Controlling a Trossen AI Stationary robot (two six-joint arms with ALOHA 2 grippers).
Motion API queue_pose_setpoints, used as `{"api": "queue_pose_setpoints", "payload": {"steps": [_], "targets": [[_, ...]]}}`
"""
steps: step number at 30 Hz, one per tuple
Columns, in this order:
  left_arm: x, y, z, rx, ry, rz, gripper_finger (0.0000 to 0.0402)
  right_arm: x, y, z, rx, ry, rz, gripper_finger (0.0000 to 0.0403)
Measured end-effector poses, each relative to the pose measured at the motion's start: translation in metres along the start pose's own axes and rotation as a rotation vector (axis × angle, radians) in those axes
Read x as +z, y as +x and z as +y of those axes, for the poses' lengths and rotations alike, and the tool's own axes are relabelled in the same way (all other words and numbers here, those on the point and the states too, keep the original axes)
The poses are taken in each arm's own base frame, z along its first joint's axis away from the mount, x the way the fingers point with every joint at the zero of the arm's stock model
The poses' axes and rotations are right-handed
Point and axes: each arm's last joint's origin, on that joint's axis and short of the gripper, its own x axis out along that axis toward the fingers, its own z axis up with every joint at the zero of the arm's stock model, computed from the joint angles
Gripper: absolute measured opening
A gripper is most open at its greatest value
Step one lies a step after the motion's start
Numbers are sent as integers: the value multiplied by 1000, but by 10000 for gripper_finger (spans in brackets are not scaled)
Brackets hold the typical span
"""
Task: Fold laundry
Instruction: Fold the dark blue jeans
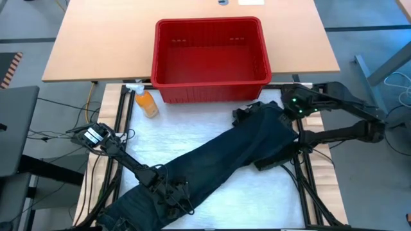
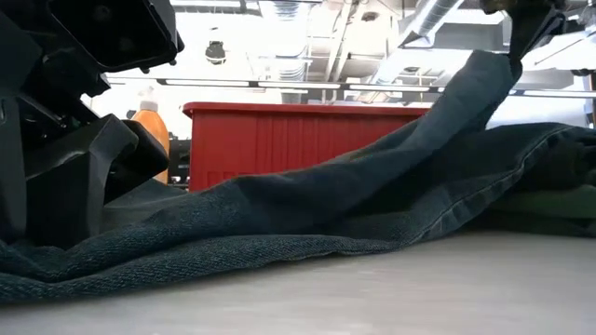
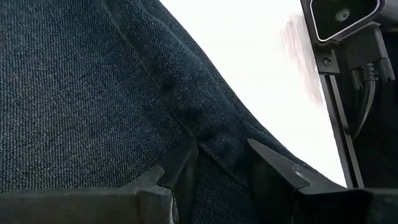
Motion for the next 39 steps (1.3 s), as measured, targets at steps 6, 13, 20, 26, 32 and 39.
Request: {"api": "queue_pose_setpoints", "payload": {"steps": [6, 13, 20, 26, 32, 39], "targets": [[0, 0, 0, -5, 27, 6, 128, -5, -22, -7, 52, 13, -87, 39], [0, 0, 1, 15, 27, -8, 128, -11, -49, -15, 89, 25, -202, 45], [0, 0, 1, 23, 25, -14, 128, -16, -46, -20, 21, -1, -229, 101], [-2, 0, -2, 22, 35, -13, 128, -11, -43, -18, 8, 51, -289, 160], [-1, 0, -1, 20, 38, -12, 128, 24, -37, 15, 204, 8, -379, 179], [-1, 0, -1, 37, 22, -29, 128, 76, 44, 72, -53, -247, -165, 161]]}}
